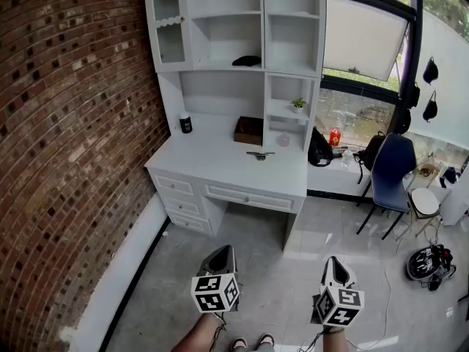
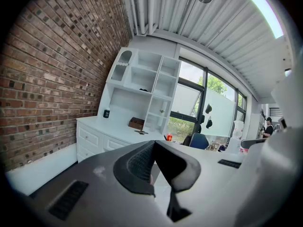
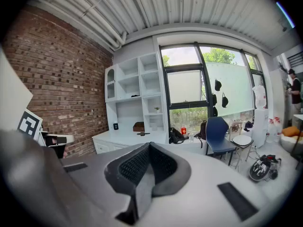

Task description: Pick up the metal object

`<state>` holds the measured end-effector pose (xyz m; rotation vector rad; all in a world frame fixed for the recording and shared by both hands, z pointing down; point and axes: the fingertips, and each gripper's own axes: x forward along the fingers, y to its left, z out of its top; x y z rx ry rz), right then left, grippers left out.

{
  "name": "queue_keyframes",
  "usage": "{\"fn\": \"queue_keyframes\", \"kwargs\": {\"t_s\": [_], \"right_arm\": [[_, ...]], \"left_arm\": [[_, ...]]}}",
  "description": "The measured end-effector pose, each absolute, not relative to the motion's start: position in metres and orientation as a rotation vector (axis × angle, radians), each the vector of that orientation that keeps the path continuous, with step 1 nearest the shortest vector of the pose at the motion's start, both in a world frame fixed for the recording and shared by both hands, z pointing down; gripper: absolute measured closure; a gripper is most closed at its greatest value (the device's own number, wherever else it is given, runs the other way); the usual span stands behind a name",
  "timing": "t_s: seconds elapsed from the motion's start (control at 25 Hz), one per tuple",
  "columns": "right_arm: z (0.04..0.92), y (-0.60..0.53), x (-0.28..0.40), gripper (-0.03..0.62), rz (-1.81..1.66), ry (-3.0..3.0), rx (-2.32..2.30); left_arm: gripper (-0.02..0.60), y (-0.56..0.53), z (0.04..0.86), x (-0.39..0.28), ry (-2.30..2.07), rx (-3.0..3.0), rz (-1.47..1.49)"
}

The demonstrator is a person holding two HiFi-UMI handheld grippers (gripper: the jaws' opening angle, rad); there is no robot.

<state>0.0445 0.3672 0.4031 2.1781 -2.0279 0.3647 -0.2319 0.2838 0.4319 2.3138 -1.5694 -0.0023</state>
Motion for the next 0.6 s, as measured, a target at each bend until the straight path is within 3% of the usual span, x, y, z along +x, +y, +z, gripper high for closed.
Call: {"fn": "queue_keyframes", "kwargs": {"t_s": [0.6], "right_arm": [[0.419,0.365,0.054,0.593,0.453,-2.026,2.161]], "left_arm": [[0.571,0.285,0.443,-0.224,-1.562,2.316,0.054]]}}
